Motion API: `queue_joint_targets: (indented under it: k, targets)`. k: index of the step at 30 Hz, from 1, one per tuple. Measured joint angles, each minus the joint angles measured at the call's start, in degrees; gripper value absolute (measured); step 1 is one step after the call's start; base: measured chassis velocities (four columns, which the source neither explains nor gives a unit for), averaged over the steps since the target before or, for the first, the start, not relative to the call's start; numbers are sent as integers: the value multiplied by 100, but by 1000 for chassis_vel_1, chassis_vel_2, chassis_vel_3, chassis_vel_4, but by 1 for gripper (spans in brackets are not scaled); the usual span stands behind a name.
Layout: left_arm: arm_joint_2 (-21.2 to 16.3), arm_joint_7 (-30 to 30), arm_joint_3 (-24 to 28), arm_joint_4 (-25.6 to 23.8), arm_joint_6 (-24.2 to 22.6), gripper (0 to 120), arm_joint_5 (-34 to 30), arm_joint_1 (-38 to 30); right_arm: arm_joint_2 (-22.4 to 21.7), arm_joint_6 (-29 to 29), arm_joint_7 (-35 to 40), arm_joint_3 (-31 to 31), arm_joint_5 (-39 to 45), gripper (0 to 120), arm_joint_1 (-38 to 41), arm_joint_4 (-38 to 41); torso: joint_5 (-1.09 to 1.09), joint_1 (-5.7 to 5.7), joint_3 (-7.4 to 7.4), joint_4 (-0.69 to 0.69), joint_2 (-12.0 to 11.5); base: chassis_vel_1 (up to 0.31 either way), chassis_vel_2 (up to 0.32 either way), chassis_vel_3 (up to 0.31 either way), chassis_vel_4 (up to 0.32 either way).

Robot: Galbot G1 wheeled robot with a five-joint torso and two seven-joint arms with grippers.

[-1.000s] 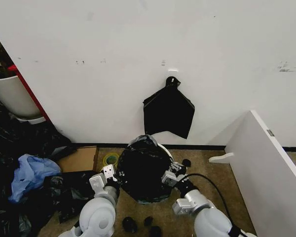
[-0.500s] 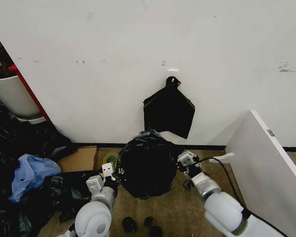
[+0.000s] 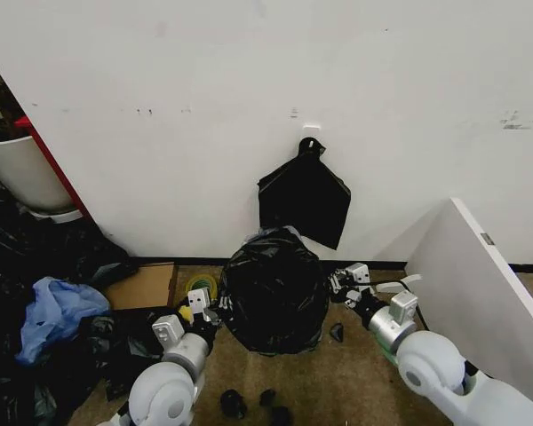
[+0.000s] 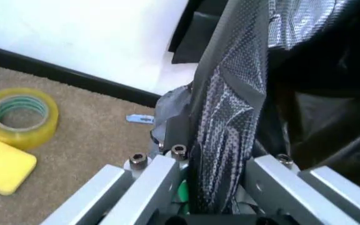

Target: Place the garbage bag over the trash bin.

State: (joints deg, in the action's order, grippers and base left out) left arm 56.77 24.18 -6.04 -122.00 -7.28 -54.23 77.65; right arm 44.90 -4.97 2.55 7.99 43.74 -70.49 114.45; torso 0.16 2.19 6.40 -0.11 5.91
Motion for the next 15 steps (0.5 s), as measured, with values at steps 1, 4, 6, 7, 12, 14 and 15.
queue_joint_targets:
  k: [1,4,6,7,12,14,15]
  targets:
    - [-4,12,-5,0,-12,1,0,0,5,37,-26,29,-4,0,-30,-16,0,0,0,0,0,0,0,0,0]
    - [-4,82,-24,17,-50,1,0,-15,-14,148,-82,126,11,3,-131,-17,-1,0,0,0,0,0,0,0,0]
    - [-4,133,-27,48,-69,1,0,-28,-39,236,-145,181,77,8,-189,1,-1,0,0,0,0,0,0,0,0]
    - [-3,162,-28,65,-78,1,-3,-37,-51,267,-184,217,118,11,-218,15,-1,0,0,0,0,0,0,0,0]
    - [34,398,-37,209,-155,1,-93,-93,-166,259,-398,556,751,32,-380,181,-1,0,0,0,0,0,0,0,0]
    - [40,419,-38,228,-165,1,-96,-94,-214,208,-518,651,967,36,-399,202,-1,0,0,0,0,0,0,0,0]
    - [39,413,-39,231,-165,1,-84,-92,-243,149,-605,708,1096,40,-409,213,-1,0,0,0,0,0,0,0,0]
